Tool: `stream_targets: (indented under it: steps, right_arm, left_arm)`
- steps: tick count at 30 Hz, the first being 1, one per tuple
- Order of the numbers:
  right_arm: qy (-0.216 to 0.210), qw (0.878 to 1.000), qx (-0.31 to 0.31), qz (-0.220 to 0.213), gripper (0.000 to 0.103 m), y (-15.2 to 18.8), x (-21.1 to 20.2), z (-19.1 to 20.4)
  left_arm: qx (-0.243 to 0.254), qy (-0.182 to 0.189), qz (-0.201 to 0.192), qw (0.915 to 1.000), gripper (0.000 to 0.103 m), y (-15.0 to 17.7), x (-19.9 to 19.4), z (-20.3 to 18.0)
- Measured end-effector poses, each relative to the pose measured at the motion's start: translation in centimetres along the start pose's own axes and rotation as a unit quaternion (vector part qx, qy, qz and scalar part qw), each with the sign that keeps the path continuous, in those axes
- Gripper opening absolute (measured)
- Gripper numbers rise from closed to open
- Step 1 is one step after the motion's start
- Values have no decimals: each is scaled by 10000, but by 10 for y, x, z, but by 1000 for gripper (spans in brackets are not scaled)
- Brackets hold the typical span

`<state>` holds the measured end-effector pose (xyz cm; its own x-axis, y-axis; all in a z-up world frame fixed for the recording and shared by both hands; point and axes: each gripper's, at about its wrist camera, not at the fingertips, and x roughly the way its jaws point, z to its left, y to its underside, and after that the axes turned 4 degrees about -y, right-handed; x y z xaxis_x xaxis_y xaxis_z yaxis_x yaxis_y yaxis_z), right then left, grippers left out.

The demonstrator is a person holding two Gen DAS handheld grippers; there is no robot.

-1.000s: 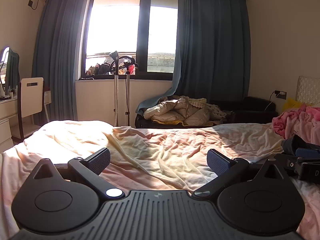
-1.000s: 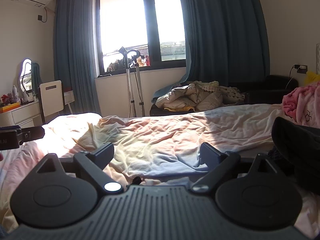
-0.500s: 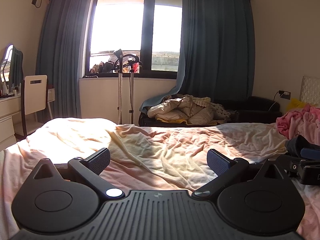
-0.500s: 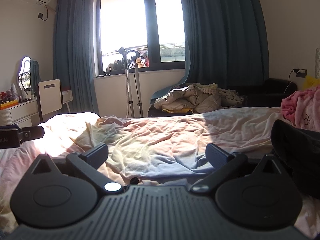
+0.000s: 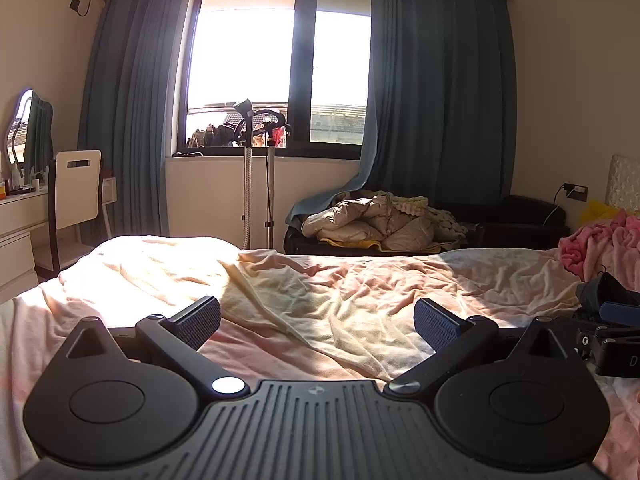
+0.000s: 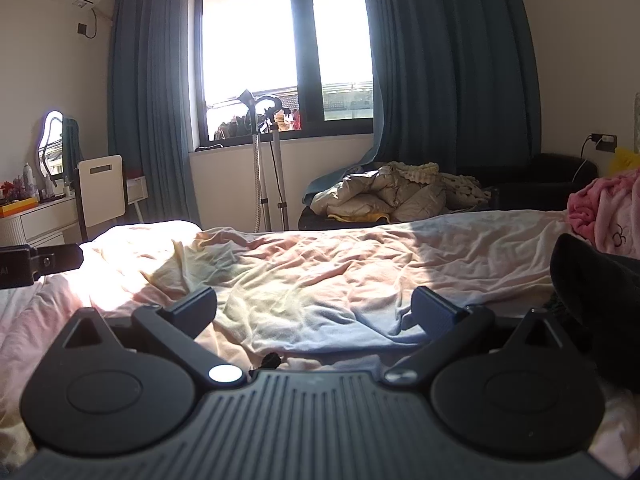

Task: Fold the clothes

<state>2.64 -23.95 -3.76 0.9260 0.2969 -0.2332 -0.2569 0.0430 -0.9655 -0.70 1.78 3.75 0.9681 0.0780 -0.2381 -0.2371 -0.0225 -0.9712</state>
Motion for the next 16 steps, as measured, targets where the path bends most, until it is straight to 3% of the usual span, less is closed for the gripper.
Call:
stream_targets:
  steps: [16]
  right_arm:
    - [-12, 10000, 23, -13, 103, 0, 0, -1]
  left_arm:
    - [8, 21, 2, 10000, 103, 0, 1, 1]
